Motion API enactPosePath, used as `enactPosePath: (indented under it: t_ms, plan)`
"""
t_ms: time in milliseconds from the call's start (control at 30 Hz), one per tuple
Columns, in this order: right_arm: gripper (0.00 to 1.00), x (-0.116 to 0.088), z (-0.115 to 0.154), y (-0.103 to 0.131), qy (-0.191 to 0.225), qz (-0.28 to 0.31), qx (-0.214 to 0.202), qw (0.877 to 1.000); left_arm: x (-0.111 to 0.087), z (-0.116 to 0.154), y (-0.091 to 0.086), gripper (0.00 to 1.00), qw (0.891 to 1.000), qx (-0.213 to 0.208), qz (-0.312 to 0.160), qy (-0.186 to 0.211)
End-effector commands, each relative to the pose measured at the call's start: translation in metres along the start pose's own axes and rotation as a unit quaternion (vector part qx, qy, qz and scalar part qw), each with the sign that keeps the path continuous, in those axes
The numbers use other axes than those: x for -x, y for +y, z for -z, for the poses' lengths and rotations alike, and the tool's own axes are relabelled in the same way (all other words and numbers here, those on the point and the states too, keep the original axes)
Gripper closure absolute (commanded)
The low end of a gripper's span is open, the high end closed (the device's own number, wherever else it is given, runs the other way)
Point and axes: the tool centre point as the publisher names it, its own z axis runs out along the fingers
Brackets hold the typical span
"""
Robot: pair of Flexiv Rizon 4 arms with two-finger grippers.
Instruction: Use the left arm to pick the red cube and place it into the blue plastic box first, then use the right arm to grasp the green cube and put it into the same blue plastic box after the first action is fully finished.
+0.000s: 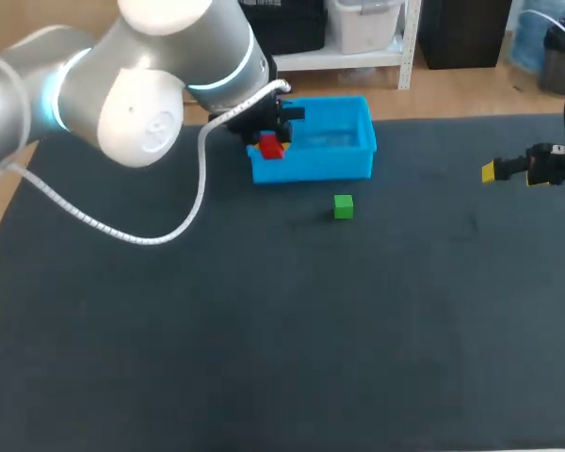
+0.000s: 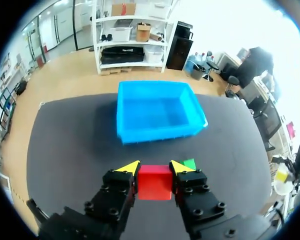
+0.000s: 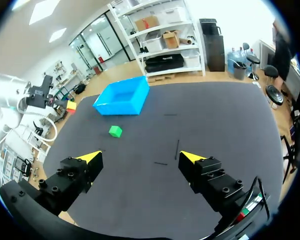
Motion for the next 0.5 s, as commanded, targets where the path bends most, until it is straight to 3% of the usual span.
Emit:
enactPosePath:
  t_ms: [33, 267, 500]
  plan:
    - [0.0, 0.0, 0.0, 0.0, 0.0, 0.0, -0.001, 1.0, 0.038, -0.025, -0.01, 1.0, 1.0, 0.0, -0.007, 0.023]
    - [0.0, 0.0, 0.0, 0.0, 0.0, 0.0, -0.001, 1.0, 0.073, -0.049, -0.017, 1.0, 1.0, -0.009, -0.022, 0.015]
    - [0.0, 0.0, 0.0, 0.0, 0.0, 0.0, -0.001, 1.0, 0.093, -0.071, -0.017, 1.0, 1.0, -0.005, -0.027, 0.012]
